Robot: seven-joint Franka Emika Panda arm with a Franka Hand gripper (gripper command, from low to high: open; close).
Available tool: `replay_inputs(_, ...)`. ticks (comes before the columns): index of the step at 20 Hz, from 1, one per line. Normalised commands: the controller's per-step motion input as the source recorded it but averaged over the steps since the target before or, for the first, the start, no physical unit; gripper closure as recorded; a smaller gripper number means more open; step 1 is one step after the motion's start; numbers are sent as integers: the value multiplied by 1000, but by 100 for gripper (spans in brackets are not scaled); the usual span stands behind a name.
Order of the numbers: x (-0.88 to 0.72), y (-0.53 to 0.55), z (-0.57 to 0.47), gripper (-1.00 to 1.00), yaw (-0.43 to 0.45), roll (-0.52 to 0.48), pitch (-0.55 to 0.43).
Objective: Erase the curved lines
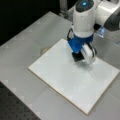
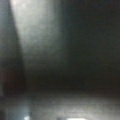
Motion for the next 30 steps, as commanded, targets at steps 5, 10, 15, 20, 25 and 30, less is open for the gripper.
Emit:
replay_inputs(5,-194,138,-154,100,-186,98,-172)
replay_inputs(10,-224,145,-130,100,-169,93,-164)
replay_inputs(15,-290,170,-146,100,-169,80,-169)
replay_inputs(20,-307,195,-185,100,-192,63,-192)
replay_inputs(25,-286,152,-194,100,-194,112,-231)
replay_inputs(30,-257,87,-171,100,-154,153,-242)
